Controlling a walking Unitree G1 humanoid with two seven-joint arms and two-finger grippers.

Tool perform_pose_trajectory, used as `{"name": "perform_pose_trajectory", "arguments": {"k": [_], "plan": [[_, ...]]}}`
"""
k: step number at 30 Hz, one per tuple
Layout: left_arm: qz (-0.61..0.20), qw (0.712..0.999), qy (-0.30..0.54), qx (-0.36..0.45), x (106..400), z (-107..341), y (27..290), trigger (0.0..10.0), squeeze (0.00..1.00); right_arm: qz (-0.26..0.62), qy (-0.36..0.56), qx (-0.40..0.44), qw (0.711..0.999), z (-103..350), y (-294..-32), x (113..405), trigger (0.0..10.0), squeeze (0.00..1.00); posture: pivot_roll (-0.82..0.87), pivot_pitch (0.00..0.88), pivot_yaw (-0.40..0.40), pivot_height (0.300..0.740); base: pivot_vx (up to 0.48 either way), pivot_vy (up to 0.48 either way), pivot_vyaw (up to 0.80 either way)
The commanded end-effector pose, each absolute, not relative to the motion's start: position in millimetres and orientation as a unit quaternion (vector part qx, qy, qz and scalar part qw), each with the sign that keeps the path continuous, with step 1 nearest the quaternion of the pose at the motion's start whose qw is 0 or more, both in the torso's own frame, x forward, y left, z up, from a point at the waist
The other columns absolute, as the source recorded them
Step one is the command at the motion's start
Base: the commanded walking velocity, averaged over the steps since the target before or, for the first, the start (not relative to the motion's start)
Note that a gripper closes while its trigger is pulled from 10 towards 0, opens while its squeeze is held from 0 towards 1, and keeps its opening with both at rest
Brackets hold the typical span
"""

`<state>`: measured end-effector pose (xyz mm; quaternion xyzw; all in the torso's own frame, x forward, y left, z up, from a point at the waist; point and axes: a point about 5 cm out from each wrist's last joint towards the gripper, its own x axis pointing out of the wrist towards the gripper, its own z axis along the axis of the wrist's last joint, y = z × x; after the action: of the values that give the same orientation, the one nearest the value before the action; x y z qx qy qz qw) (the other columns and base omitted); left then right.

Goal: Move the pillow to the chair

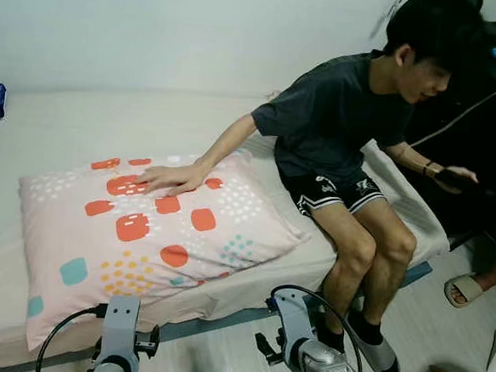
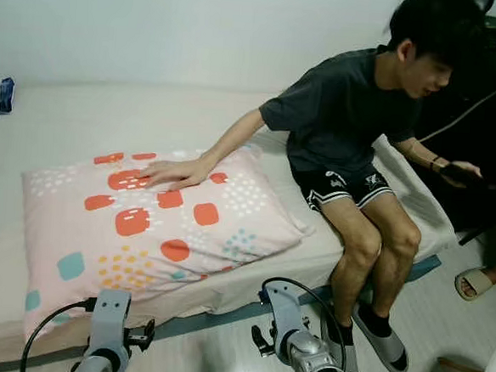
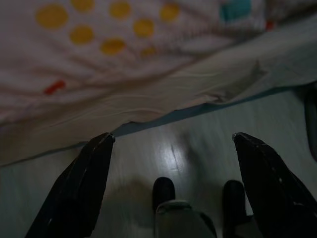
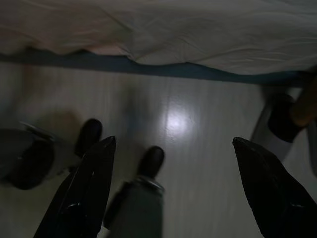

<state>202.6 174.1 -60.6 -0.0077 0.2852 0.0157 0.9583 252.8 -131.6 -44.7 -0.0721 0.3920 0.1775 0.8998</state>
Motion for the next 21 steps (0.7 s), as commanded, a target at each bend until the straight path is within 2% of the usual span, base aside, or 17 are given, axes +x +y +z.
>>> {"name": "perform_pose_trajectory", "arguments": {"k": [1, 4, 8, 11, 21], "plan": [[0.011, 0.953, 0.301, -0.01, 196.8, -65.4, 168.5, 10.0, 0.0, 0.17, 0.411, -0.077, 0.892, -51.5, -138.9, 243.9, 10.0, 0.0, 0.07, 0.103, -0.126, 0.74, 0.0, 0.0, -0.74], [0.014, 0.954, 0.3, -0.004, 197.3, -65.0, 169.6, 10.0, 0.0, 0.165, 0.406, -0.071, 0.896, -50.8, -138.3, 244.7, 10.0, 0.0, 0.07, 0.103, -0.124, 0.74, 0.0, 0.0, -0.73], [0.019, 0.954, 0.3, 0.002, 196.0, -65.4, 171.8, 10.0, 0.0, 0.176, 0.387, -0.037, 0.904, -48.4, -135.3, 246.0, 10.0, 0.0, 0.07, 0.106, -0.124, 0.74, 0.0, 0.0, 0.0], [0.021, 0.954, 0.3, 0.003, 195.6, -65.4, 173.1, 10.0, 0.0, 0.189, 0.387, -0.055, 0.901, -48.9, -134.8, 245.0, 10.0, 0.0, 0.07, 0.106, -0.124, 0.74, 0.0, 0.0, 0.0], [0.011, 0.963, 0.261, 0.065, 207.1, -55.4, 172.3, 10.0, 0.0, 0.213, 0.384, -0.055, 0.897, -48.9, -128.6, 243.8, 10.0, 0.0, 0.07, 0.11, -0.118, 0.74, 0.0, 0.0, 0.8]]}}
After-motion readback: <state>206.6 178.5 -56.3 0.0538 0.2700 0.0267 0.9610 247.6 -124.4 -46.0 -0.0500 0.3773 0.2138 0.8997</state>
